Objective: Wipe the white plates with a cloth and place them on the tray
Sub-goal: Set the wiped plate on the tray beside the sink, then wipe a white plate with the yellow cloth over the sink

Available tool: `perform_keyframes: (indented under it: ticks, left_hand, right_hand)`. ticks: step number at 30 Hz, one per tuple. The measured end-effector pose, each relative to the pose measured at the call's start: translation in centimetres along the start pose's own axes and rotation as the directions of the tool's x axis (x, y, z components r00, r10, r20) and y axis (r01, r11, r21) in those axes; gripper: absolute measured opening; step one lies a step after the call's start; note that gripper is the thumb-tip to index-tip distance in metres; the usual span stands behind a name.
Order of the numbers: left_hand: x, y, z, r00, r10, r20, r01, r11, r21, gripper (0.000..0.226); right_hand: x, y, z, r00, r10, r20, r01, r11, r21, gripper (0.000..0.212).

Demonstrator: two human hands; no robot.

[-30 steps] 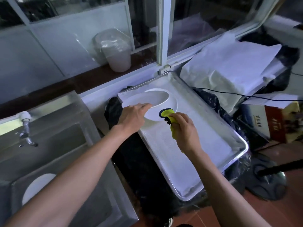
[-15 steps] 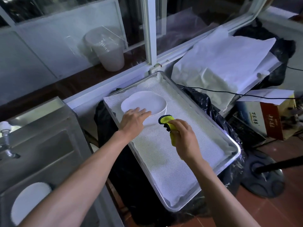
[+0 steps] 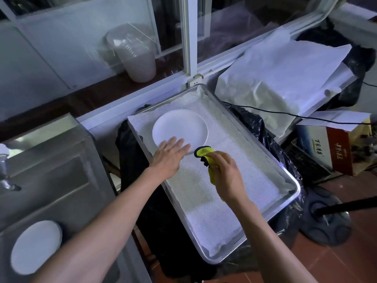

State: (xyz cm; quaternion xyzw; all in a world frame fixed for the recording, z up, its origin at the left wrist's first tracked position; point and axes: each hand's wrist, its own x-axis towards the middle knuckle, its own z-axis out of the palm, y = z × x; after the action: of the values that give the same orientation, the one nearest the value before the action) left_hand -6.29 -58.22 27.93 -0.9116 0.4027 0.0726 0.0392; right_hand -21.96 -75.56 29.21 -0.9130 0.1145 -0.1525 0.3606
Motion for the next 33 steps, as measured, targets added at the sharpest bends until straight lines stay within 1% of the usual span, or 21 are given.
perform_keyframes:
  ticks: [2,4,10,11,14,15,17,19,22,24,27,29,33]
  left_hand:
    - [0.0,0.1,0.2,1.0,-0.009,0.019,0.009,1.0,0.004,0.078]
    - [0.0,0.2,0.2,1.0,-0.012,0.012,0.012,1.0,-0.001,0.076]
    - [-1.4,0.4,-0.1,0.998,-0.055,-0.014,0.054,0.998,-0.042,0.06]
    - [-2.2,0.3,-0.1,0.998,-0.053,-0.036,0.05,0.997,-0.061,0.058]
    - [-5.4,-0.3,-0.1,0.982,-0.061,-0.18,0.031,0.986,-0.161,0.05]
    - [-6.6,-0.6,-0.1,0.974,-0.074,-0.213,0.037,0.984,-0.171,0.048]
    - [-9.2,-1.4,0.3,0.964,-0.122,-0.235,0.082,0.982,-0.17,0.041]
    - [-11.9,-2.5,0.6,0.958,-0.194,-0.21,0.161,0.973,-0.166,0.038]
    - [-16.7,-4.7,1.4,0.95,-0.299,-0.095,0.279,0.944,-0.176,0.041]
    - [-20.1,-6.2,2.2,0.929,-0.368,-0.035,0.354,0.913,-0.2,0.035]
    - [-25.7,-8.2,3.2,0.889,-0.455,0.055,0.454,0.857,-0.242,0.027]
    - [-29.6,-9.5,4.2,0.861,-0.502,0.085,0.507,0.828,-0.239,0.022]
    - [-37.9,-12.5,6.1,0.793,-0.605,0.066,0.603,0.767,-0.22,0.031]
  right_hand:
    - [-0.1,0.1,0.1,1.0,0.003,0.014,-0.003,1.0,-0.008,0.038]
    - [-0.4,0.2,0.3,1.0,0.004,0.008,-0.004,1.0,-0.012,0.038]
    - [-0.8,0.1,1.3,0.999,0.03,0.038,-0.031,0.999,0.029,0.042]
    - [-0.8,-0.2,1.6,0.999,0.024,0.039,-0.025,0.999,0.037,0.043]
    - [-0.6,-1.4,2.7,0.999,-0.012,0.045,0.01,0.998,0.059,0.045]
    - [-0.5,-2.0,3.2,0.997,-0.016,0.069,0.011,0.997,0.073,0.046]
    - [-0.4,-3.6,4.4,0.992,-0.028,0.125,0.017,0.996,0.085,0.049]
    - [-0.7,-5.5,5.5,0.987,-0.07,0.147,0.058,0.995,0.082,0.05]
    - [-1.5,-8.7,7.3,0.97,-0.148,0.194,0.131,0.987,0.096,0.051]
    - [-2.4,-11.1,9.0,0.947,-0.201,0.251,0.173,0.977,0.128,0.053]
    - [-4.2,-15.0,12.3,0.911,-0.274,0.308,0.25,0.961,0.117,0.047]
    - [-5.8,-17.7,14.8,0.891,-0.311,0.33,0.291,0.95,0.112,0.045]
    - [-9.7,-23.4,20.0,0.816,-0.423,0.394,0.385,0.906,0.175,0.043]
